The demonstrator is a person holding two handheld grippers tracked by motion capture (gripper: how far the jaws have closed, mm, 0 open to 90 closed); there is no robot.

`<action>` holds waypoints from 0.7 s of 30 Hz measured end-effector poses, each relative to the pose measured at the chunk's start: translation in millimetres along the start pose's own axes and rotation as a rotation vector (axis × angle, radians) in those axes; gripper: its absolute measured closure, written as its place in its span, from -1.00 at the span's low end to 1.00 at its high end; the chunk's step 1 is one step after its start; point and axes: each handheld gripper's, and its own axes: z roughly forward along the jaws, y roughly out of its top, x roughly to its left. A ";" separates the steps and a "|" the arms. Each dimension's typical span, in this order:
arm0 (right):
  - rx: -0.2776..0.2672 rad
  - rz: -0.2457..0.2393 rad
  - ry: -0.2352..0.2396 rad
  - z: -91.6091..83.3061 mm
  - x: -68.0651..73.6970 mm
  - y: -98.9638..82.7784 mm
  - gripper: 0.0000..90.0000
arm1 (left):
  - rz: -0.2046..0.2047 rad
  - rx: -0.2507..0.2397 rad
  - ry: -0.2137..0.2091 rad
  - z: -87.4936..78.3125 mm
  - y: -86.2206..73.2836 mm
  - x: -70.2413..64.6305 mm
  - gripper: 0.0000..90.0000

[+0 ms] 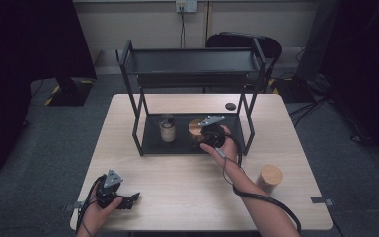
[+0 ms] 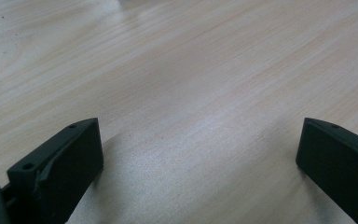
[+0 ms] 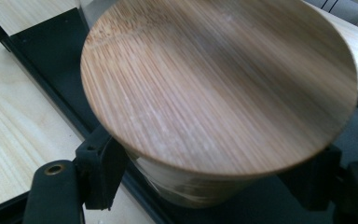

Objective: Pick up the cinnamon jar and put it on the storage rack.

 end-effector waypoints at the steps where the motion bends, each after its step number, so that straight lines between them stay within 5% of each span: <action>1: 0.000 0.001 0.000 0.6 -0.1 0.2 -0.44 | 0.000 0.000 0.000 0.0 0.0 0.0 -1.00; 21: 0.020 -0.010 0.000 19.6 2.3 6.5 -0.44 | 0.000 0.000 0.000 0.0 0.0 0.0 -1.00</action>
